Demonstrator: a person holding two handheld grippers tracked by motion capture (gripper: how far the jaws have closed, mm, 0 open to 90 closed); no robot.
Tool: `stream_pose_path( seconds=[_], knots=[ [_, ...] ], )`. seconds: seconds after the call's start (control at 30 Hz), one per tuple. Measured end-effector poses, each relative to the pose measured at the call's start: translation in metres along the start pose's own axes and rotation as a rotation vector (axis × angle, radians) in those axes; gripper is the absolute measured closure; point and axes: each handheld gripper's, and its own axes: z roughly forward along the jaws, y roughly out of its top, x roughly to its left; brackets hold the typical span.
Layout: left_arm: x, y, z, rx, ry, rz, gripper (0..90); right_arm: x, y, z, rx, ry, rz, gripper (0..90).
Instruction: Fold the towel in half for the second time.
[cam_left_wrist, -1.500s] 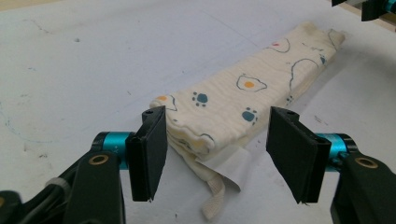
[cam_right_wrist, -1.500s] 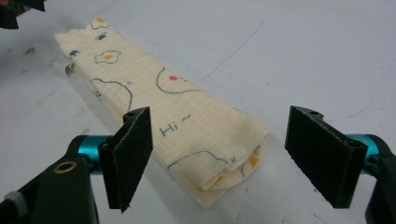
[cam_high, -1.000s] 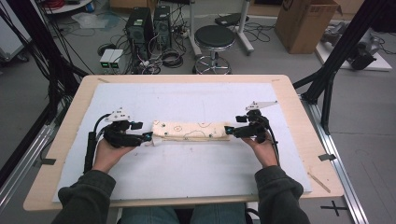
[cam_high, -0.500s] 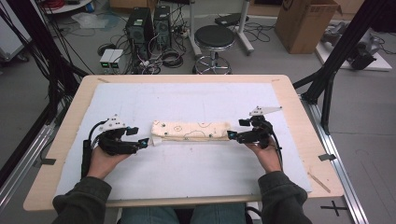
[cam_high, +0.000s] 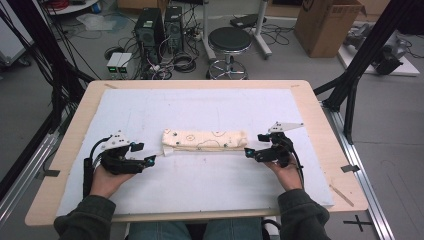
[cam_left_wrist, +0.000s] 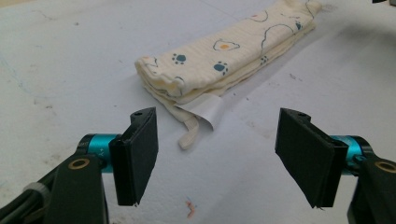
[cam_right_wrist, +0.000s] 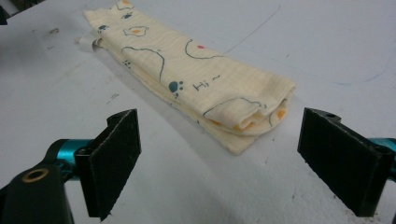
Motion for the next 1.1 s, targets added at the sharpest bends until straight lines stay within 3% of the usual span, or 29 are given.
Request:
stream_pose_path(
  seconds=[0.47, 1.1],
  knots=[
    [-0.008, -0.013, -0.015, 0.003, 0.015, 0.018, 28.1, 0.012, -0.014, -0.010, 0.006, -0.019, -0.046, 12.4],
    [-0.022, -0.022, -0.026, 0.021, 0.032, 0.044, 27.5, 0.017, -0.037, -0.035, 0.002, -0.044, -0.040, 12.4]
  ],
)
